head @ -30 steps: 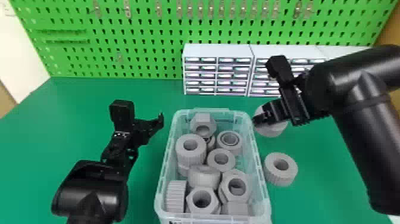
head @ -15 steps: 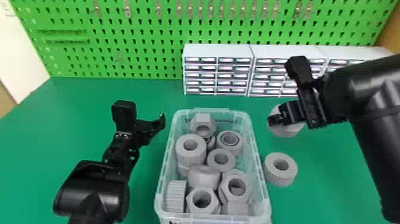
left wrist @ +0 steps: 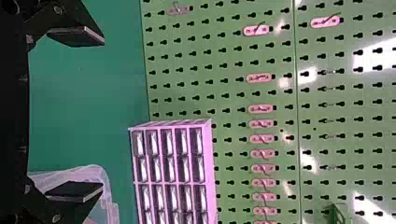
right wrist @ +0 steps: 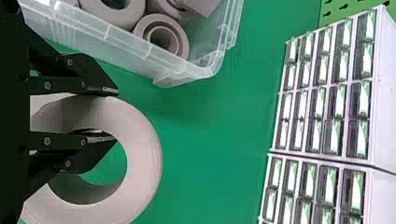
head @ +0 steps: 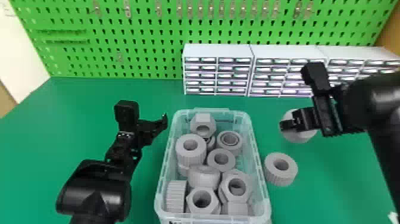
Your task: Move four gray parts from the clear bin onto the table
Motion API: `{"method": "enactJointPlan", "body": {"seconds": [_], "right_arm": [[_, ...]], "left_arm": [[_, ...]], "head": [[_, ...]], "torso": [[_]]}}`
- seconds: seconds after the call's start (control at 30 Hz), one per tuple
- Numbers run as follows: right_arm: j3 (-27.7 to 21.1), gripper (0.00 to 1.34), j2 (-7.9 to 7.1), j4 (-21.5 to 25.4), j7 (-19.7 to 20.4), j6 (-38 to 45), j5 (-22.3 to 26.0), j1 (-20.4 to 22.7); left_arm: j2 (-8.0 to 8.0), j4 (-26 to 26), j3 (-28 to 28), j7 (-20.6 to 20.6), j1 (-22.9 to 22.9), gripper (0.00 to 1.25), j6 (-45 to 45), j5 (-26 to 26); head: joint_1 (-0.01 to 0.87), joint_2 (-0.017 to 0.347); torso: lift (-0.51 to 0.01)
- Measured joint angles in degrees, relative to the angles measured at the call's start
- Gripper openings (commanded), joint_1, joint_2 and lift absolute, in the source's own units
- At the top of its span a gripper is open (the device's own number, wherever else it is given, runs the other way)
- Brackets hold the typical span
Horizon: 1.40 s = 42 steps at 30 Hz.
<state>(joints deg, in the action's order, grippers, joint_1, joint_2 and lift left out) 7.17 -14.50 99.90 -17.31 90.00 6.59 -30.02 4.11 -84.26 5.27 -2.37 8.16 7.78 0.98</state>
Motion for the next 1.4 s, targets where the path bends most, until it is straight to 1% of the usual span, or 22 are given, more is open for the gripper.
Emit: {"method": "enactJointPlan", "body": {"seconds": [0.17, 0.3, 0.63, 1.1, 1.4], "right_arm": [[-0.79, 0.29, -0.50, 1.72, 0.00, 0.00, 0.25, 2.13], [-1.15, 0.29, -0.87, 2.79, 0.00, 0.00, 1.35, 4.02], [-1.21, 0.29, -1.70, 5.27, 0.00, 0.00, 2.70, 7.57], [-2.27, 0.29, -3.02, 8.00, 0.06, 0.00, 2.37, 12.12], [-2.65, 0.29, -3.39, 8.46, 0.09, 0.00, 2.21, 14.20]], "left_arm": [[-0.05, 0.09, 0.08, 0.00, 0.07, 1.07, -0.02, 0.07], [-0.07, 0.21, 0.11, 0.00, 0.06, 1.07, -0.03, 0.08], [-0.07, 0.34, 0.12, 0.00, 0.01, 1.07, -0.04, 0.16], [-0.07, 0.49, -0.03, 0.17, 0.01, 1.07, -0.04, 0.16], [-0.07, 0.50, -0.55, 0.34, 0.01, 1.07, -0.04, 0.23]], "head": [[0.693, 0.072], [0.693, 0.072], [0.693, 0.072], [0.693, 0.072], [0.693, 0.072]], "torso": [[-0.052], [-0.052], [-0.052], [-0.052], [-0.052]]}}
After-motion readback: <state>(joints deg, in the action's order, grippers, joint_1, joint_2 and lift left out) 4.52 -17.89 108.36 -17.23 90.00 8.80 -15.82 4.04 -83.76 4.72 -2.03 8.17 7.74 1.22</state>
